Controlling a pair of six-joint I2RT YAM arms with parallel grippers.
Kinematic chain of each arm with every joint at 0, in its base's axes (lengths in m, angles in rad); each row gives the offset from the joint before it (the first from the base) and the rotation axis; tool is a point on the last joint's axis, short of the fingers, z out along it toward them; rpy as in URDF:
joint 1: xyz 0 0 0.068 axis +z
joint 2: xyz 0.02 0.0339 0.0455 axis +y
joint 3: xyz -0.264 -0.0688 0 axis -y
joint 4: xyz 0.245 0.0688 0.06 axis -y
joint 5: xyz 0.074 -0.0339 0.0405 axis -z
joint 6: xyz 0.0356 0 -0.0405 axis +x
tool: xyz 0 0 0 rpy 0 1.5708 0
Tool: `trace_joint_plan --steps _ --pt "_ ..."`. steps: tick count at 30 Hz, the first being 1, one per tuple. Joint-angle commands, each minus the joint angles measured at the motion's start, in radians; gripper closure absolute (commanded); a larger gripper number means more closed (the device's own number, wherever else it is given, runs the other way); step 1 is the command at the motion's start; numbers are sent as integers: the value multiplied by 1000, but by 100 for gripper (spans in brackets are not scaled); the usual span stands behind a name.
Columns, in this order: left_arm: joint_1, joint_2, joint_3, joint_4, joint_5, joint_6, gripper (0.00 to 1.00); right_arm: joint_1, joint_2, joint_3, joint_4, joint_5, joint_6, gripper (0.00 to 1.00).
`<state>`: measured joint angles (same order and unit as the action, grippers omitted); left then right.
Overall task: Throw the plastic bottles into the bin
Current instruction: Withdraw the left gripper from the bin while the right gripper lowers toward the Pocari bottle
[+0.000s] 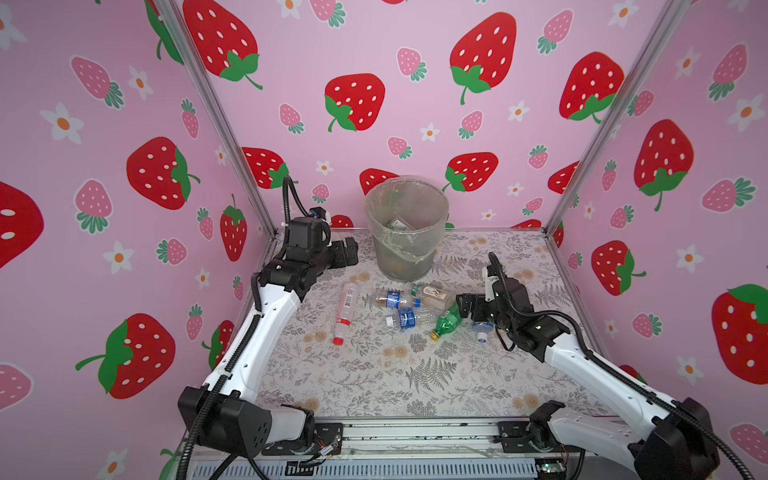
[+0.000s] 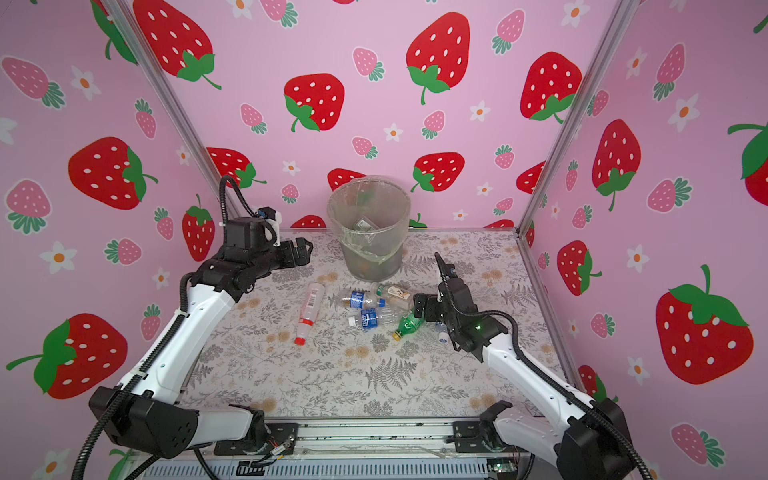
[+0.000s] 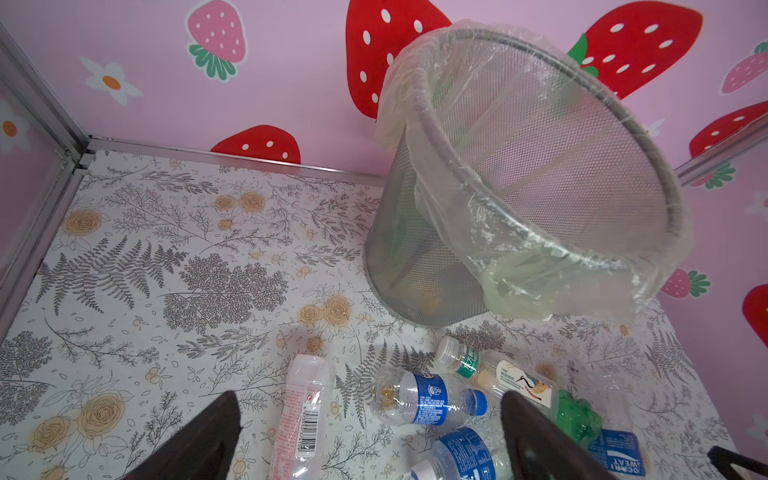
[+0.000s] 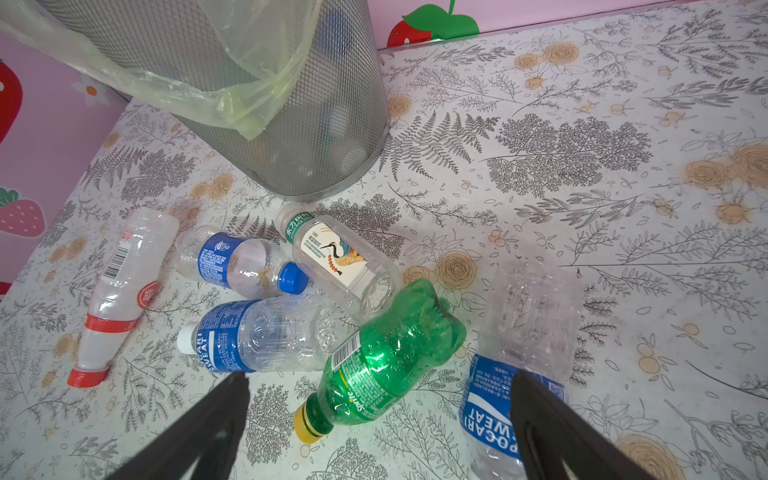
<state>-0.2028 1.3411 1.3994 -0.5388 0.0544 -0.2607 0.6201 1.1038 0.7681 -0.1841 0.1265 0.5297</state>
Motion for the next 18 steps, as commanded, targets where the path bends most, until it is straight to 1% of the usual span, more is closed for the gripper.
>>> trace_joint_plan --steps 1,6,10,14,18 --pt "5 -31 -33 -17 24 34 1 -8 13 27 -27 18 27 1" --pt "6 -59 -118 23 -16 55 1 -26 38 37 -41 39 27 1" --pt "10 -18 -52 -65 -56 79 1 -53 68 62 -50 45 2 1" --pt "16 -2 -46 -97 -39 49 1 -82 100 81 -81 64 -23 1" --pt "17 25 -13 -139 -31 53 1 -121 131 94 -106 52 -49 1"
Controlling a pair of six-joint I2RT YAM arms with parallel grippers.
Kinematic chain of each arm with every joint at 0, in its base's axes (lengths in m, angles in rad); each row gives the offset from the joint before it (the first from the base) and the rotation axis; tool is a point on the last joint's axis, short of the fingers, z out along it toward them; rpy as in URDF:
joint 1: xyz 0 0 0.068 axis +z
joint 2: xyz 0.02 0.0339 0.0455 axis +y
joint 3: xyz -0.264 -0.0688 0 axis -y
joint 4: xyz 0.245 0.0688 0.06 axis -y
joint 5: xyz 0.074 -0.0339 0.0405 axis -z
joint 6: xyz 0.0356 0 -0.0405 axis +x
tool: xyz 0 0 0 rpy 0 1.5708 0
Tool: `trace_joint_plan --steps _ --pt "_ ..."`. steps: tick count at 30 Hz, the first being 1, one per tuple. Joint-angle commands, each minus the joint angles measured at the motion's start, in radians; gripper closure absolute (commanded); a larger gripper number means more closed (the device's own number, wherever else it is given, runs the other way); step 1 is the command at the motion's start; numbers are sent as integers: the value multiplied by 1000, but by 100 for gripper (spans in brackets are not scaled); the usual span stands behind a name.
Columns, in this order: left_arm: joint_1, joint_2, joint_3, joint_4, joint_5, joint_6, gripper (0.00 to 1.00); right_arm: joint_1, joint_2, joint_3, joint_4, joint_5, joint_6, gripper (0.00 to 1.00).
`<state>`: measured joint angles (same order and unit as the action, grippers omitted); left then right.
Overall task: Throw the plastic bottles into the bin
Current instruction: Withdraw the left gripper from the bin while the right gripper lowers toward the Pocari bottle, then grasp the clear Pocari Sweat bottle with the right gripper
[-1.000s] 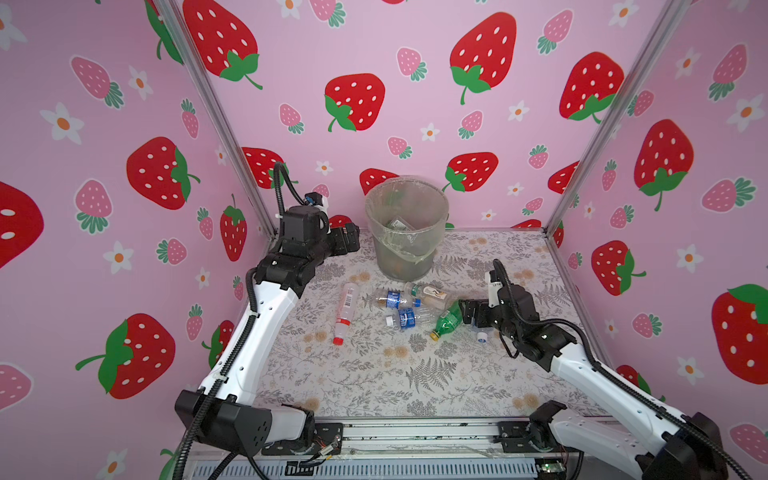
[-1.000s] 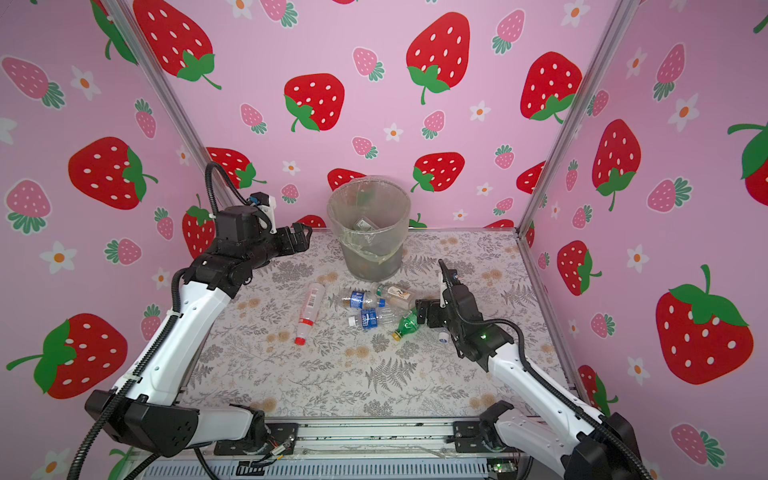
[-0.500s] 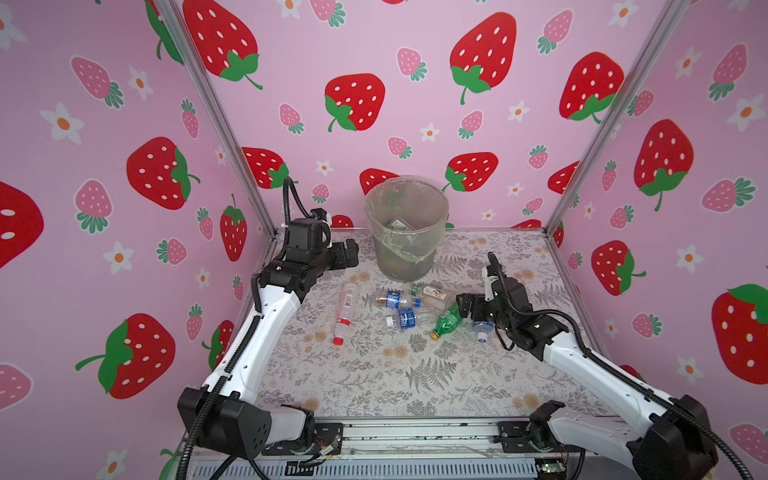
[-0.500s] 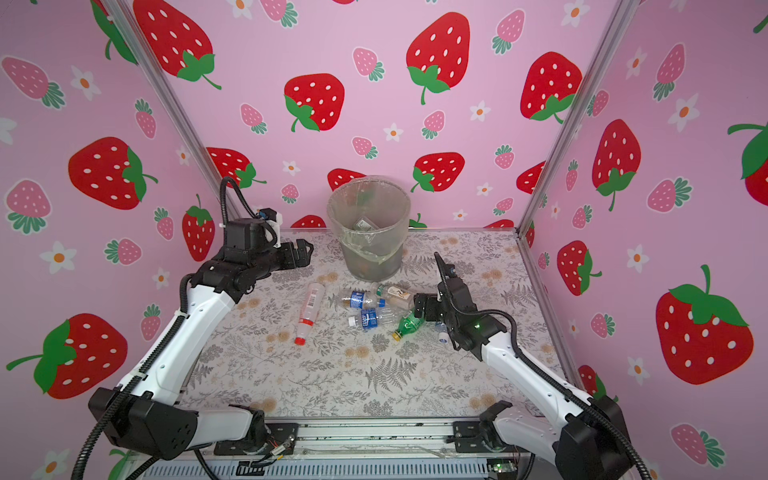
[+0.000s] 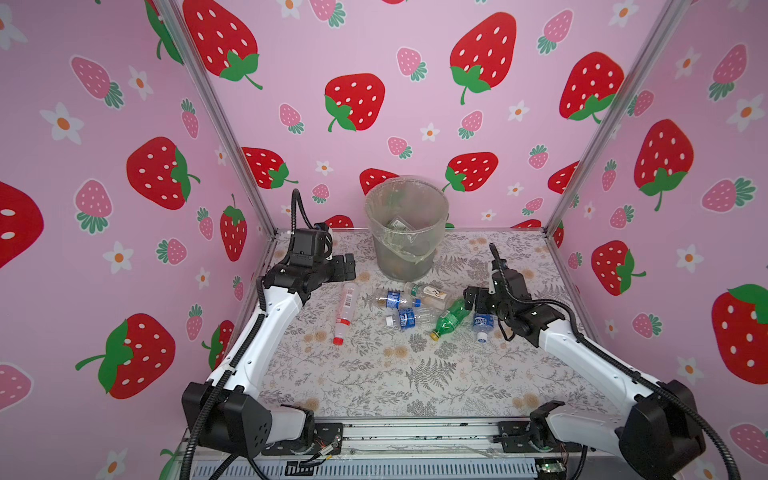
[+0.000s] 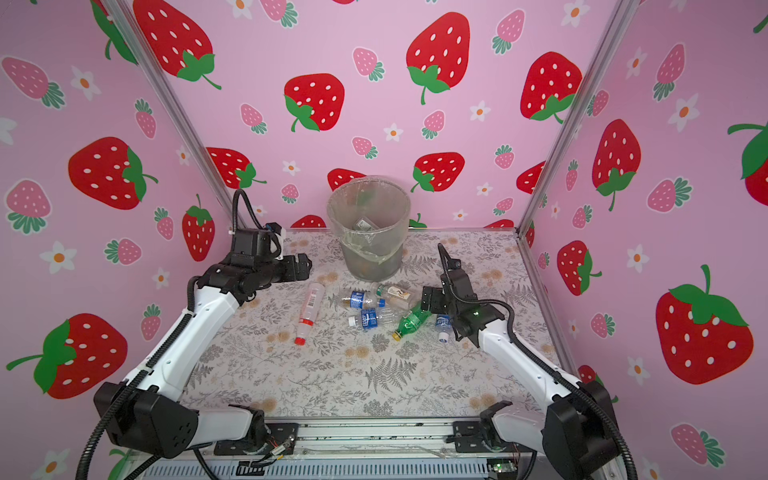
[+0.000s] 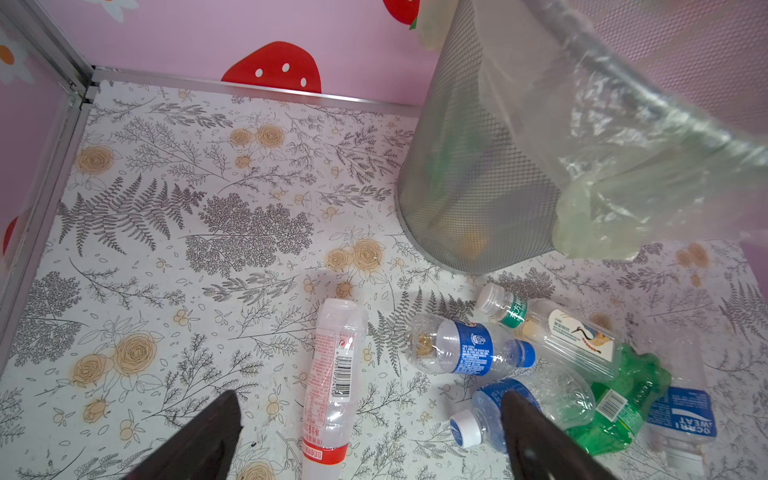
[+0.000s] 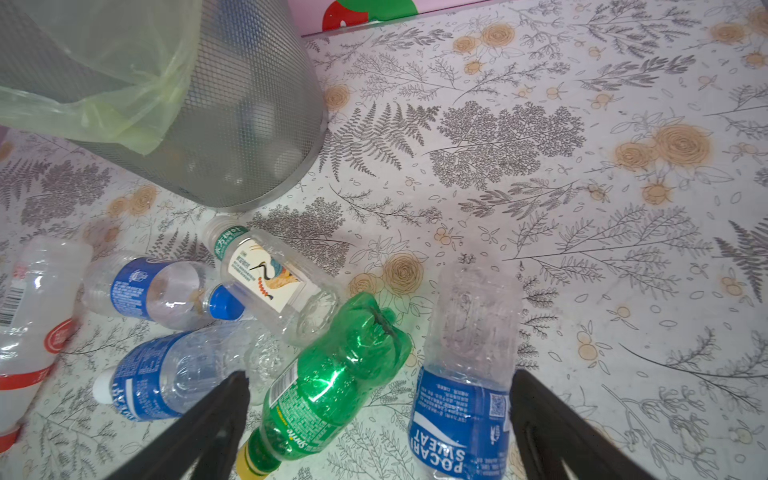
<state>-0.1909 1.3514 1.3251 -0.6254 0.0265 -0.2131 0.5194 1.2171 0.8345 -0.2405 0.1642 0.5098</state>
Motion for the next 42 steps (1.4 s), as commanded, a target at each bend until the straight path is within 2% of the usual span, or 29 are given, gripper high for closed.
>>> trace_joint_plan --steps 1,5,10,29,42 --pt "5 23 70 -63 -3 0 1 -30 25 28 -51 12 -39 1" --pt "4 37 73 -78 14 -1 1 -66 51 19 -53 -3 -52 1" --pt "6 29 78 -87 -19 7 1 -92 80 1 -41 -35 -47 1" --pt "10 29 68 -79 -12 -2 1 -122 138 -94 -3 -83 -28 0" --pt "33 37 67 -81 -4 -8 1 -127 226 -100 43 -88 -51 11"
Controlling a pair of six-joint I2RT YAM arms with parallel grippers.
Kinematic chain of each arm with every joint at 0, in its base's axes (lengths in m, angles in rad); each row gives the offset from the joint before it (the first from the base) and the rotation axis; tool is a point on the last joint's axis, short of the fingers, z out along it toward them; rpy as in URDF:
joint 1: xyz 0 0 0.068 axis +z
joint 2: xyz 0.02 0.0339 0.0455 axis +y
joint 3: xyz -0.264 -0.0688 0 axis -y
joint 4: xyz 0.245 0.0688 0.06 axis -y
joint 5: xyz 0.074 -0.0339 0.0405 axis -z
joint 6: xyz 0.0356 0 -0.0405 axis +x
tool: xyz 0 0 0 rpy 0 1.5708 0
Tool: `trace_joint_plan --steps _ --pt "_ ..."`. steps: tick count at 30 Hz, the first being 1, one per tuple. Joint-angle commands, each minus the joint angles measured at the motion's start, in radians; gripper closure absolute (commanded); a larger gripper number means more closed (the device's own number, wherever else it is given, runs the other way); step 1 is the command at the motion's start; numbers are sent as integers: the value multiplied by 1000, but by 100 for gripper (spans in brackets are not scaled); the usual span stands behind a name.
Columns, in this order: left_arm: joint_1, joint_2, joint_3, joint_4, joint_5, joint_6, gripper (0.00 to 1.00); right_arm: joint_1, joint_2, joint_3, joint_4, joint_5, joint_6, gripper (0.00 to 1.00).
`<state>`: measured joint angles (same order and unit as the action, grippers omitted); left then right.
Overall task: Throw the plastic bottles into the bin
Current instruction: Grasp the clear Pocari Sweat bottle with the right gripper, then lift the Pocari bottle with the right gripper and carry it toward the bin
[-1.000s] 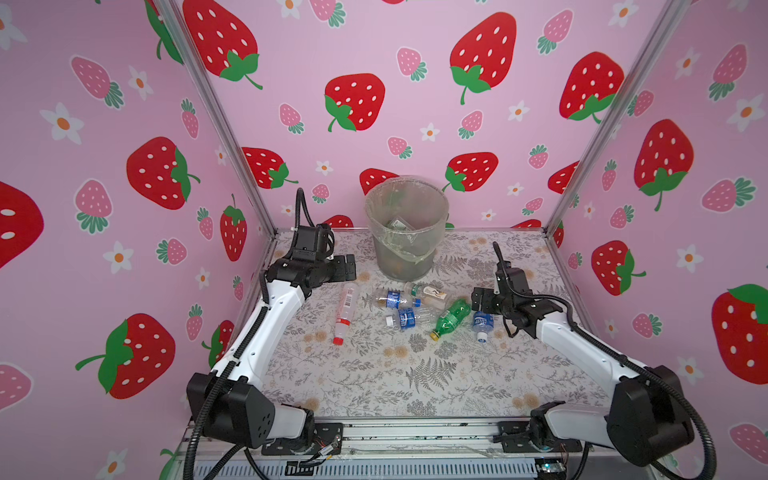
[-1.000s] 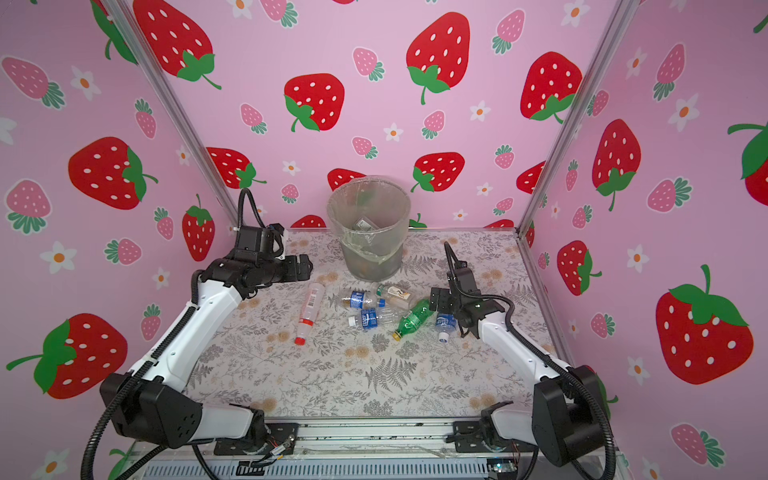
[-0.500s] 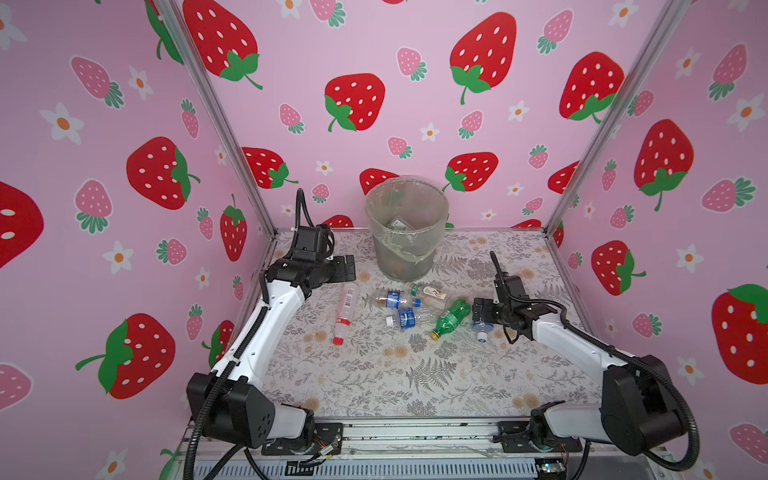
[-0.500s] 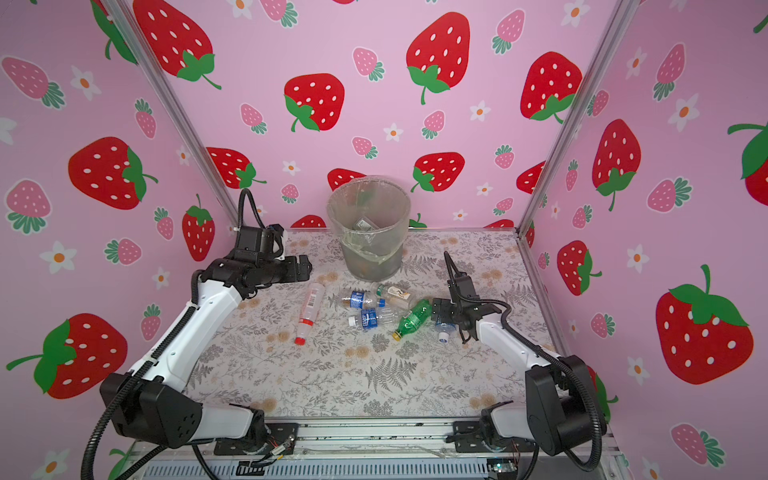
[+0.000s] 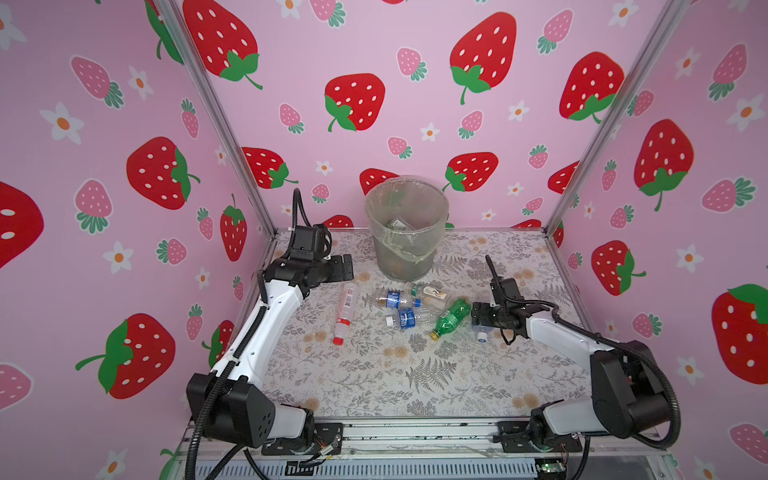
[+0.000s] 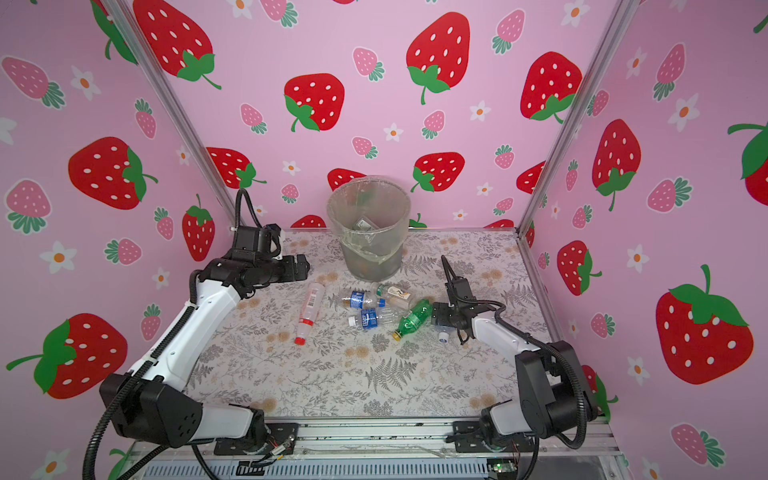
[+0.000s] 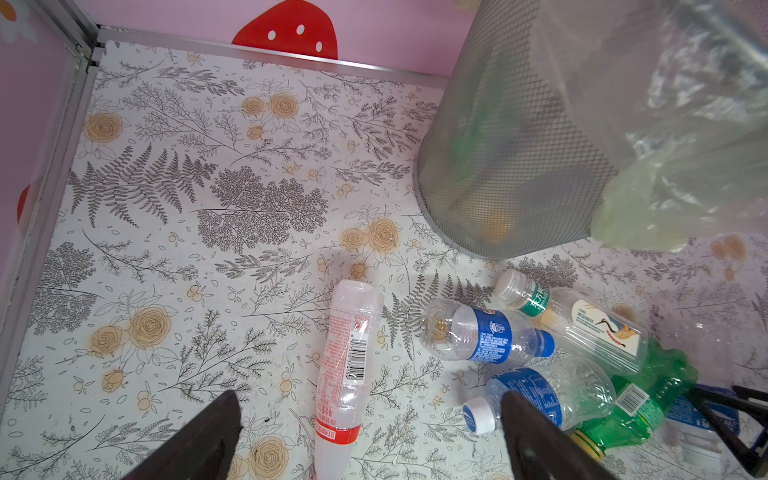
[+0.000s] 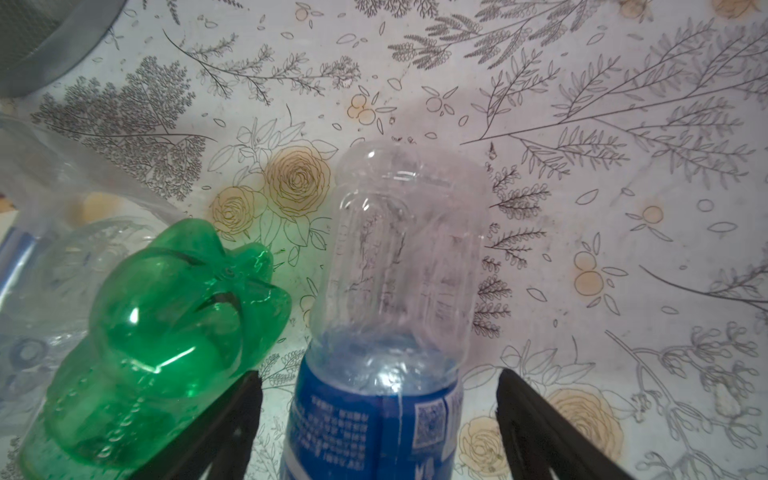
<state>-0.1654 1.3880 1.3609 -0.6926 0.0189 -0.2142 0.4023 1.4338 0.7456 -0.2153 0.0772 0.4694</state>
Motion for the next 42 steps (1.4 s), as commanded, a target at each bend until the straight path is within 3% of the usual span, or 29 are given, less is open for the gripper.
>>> trace_joint_plan --steps 1,11,18,27,42 --pt "7 -1 32 -12 4 -7 1 -9 15 -12 21 -1 -11 11" --pt "12 -5 32 -15 3 -5 1 -13 65 -12 48 -25 -13 23" --pt "12 -18 20 -2 -2 -4 1 -15 34 -23 47 -13 -9 39" --pt "12 -12 21 -6 -7 -3 1 -17 -92 -36 15 15 -20 39" --pt "12 -10 18 -5 -19 -1 1 -16 -284 -46 49 -36 -31 40"
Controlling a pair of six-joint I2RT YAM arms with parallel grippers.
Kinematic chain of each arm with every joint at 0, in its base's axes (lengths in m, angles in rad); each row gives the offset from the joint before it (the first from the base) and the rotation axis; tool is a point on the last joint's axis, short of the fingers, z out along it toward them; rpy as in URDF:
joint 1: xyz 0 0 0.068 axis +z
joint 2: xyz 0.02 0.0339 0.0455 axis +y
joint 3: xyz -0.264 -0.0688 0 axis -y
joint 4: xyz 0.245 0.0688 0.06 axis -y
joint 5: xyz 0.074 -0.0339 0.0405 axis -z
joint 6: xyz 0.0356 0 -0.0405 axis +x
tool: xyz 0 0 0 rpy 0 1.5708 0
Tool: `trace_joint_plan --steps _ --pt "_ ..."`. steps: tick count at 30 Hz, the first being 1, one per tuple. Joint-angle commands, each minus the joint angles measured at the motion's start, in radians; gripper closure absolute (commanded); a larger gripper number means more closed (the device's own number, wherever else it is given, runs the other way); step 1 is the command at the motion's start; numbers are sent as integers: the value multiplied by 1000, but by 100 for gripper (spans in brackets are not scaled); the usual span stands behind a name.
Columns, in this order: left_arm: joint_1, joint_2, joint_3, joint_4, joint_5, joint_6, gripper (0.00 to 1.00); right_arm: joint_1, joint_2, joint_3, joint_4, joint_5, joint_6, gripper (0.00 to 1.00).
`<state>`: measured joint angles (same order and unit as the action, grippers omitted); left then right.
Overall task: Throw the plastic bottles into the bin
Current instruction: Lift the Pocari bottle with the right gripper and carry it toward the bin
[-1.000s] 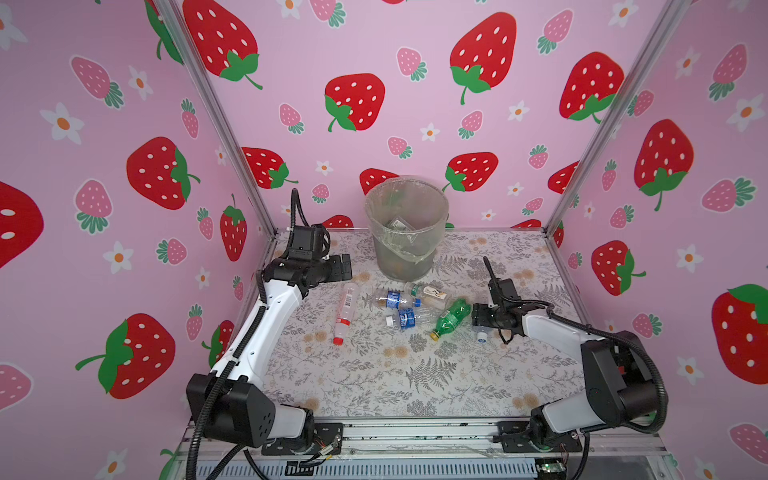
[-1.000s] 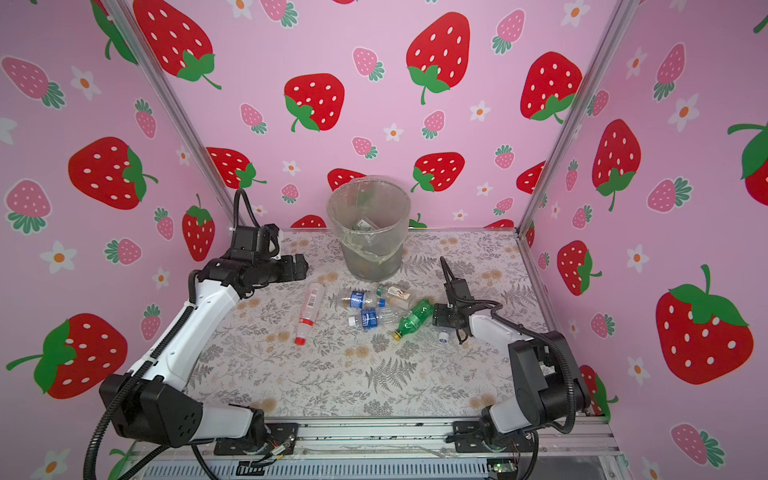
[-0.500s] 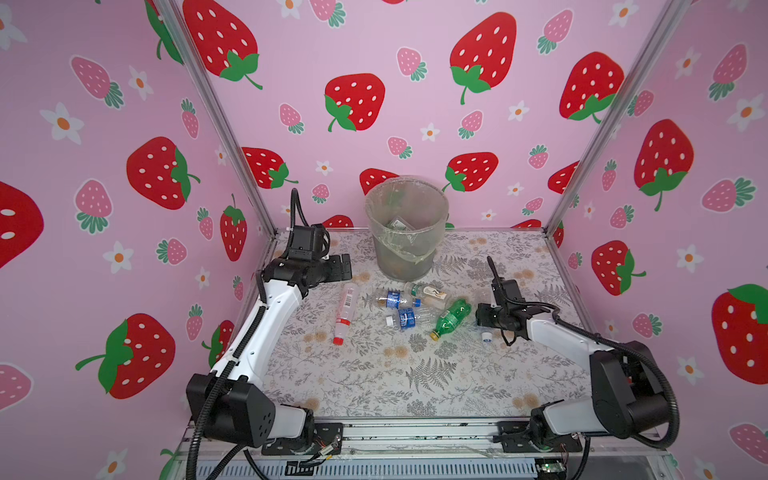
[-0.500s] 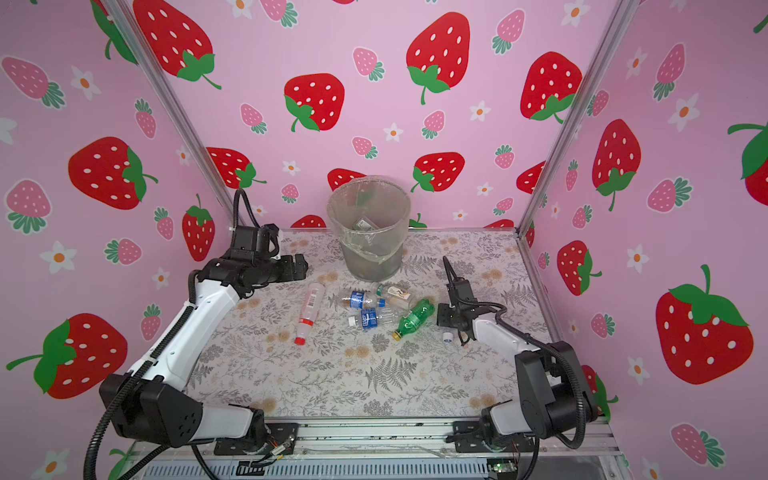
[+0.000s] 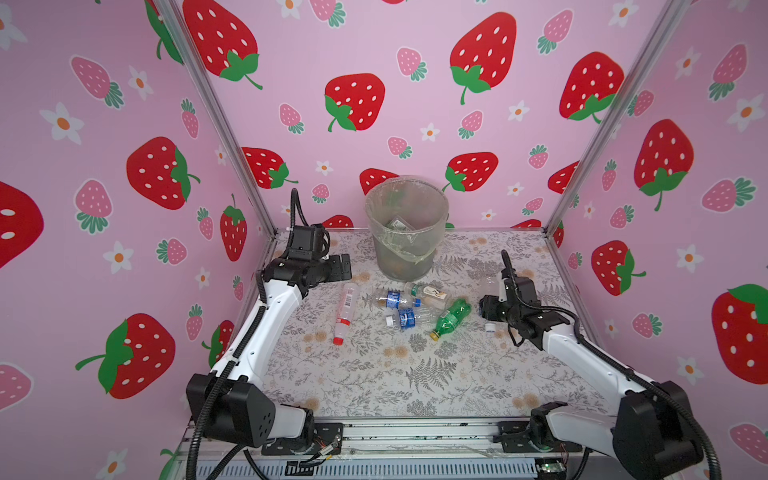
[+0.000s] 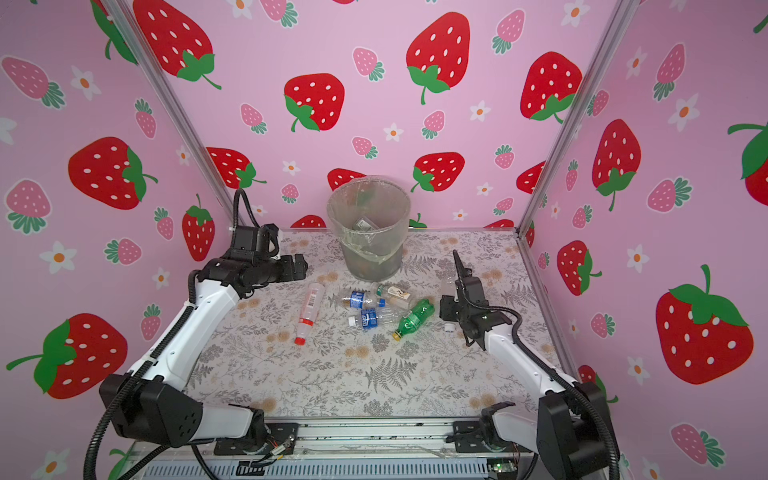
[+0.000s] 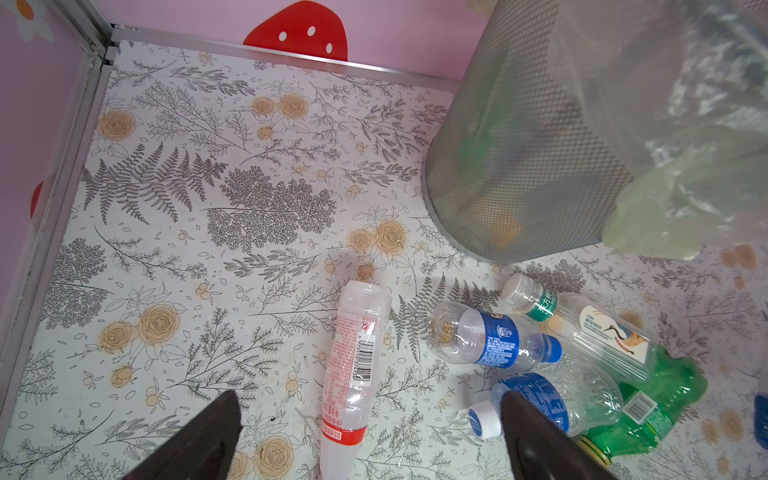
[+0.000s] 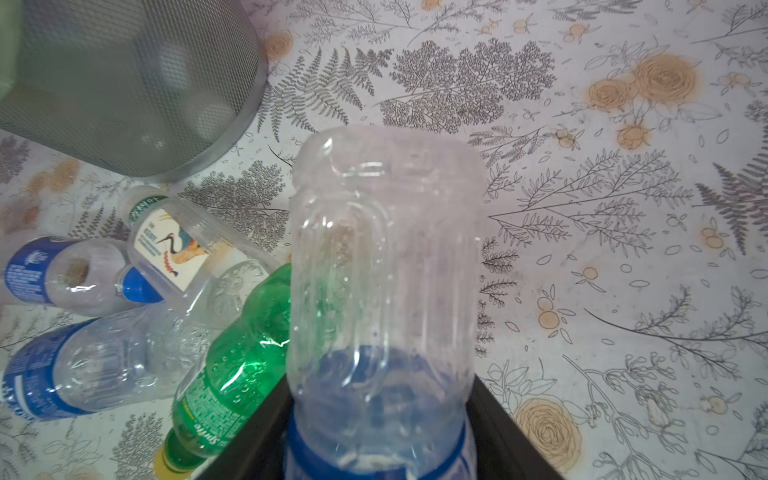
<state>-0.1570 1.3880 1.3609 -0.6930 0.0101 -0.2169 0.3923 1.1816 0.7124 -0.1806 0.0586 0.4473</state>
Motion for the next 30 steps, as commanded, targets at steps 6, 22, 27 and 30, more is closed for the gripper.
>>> trace_joint_plan --steps 6,22,27,30 --pt "4 -9 25 -13 -10 7 1 -2 -78 -14 74 -132 -17 42" --pt "3 -10 48 -50 -83 41 1 53 -120 115 73 -145 -16 42" --pt "2 -19 57 -56 -66 40 1 54 -117 169 99 -129 -19 42" --pt "3 -18 56 -53 -59 38 1 56 -101 209 115 -139 -15 43"
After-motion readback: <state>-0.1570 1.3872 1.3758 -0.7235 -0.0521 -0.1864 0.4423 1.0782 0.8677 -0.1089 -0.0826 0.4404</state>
